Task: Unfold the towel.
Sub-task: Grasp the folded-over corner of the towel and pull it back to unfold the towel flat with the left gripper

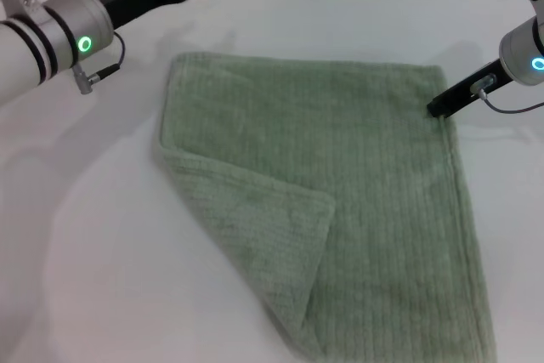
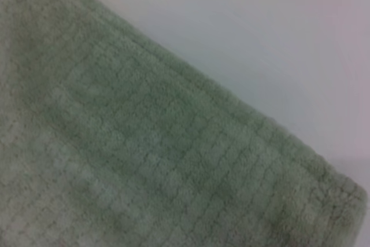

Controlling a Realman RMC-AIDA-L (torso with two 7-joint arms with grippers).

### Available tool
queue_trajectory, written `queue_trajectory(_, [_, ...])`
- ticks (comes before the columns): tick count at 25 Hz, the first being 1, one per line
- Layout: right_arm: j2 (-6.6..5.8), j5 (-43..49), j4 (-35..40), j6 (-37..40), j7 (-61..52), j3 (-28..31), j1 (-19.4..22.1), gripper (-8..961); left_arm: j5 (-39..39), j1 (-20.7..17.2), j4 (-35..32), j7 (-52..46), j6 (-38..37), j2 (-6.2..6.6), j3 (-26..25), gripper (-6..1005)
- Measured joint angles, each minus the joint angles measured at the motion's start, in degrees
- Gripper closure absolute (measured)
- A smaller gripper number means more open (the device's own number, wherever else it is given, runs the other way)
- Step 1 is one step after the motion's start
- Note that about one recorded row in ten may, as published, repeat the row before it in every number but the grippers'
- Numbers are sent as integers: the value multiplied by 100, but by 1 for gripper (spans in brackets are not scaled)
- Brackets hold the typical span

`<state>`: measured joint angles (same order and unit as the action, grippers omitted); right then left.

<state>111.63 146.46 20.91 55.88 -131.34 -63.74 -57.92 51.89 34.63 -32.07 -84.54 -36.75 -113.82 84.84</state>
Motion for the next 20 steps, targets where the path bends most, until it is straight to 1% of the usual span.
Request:
queue_trajectory(1, [-2, 1, 0, 0, 0, 2, 0, 915, 461, -4, -164, -431, -116, 40, -16, 139])
queue_trajectory(4, [-2, 6, 0, 2, 0, 23, 0, 914, 1326, -7, -438, -1116, -555, 99, -164, 139])
queue_trajectory(5, [-2, 6, 0, 2, 0, 23, 0, 914, 1907, 14, -569, -1432, -928, 116, -348, 139])
queue_trajectory(7, [-2, 6, 0, 1, 0, 22, 0, 913, 2417, 53, -649, -1653, -1293, 121, -571, 138])
queue_trajectory(8, [-2, 6, 0, 2, 0, 22, 0, 913, 2785, 102, -692, -1774, -1597, 124, -785, 138])
queue_trajectory(9, [-2, 6, 0, 2, 0, 26, 0, 912, 3252, 171, -718, -1870, -2057, 125, -1072, 138])
queue_trajectory(13, [-2, 6, 0, 2, 1, 26, 0, 911, 3955, 294, -757, -1914, -2855, 126, -1467, 138])
queue_trajectory(15, [-4, 6, 0, 2, 2, 17, -3, 910, 4352, 337, -859, -1927, -3171, 112, -1535, 138])
queue_trajectory(17, [-5, 6, 0, 2, 3, 16, -4, 909, 4755, 357, -1019, -1933, -3444, 70, -1525, 138])
queue_trajectory(18, [-7, 6, 0, 2, 3, 16, -4, 909, 4755, 357, -1019, -1933, -3444, 70, -1525, 138])
queue_trajectory(19, [-10, 6, 0, 2, 3, 19, -5, 909, 5145, 369, -1176, -1915, -3689, -14, -1502, 139])
queue_trajectory(20, [-13, 6, 0, 2, 3, 21, -5, 908, 5300, 381, -1217, -1892, -3771, -57, -1500, 139])
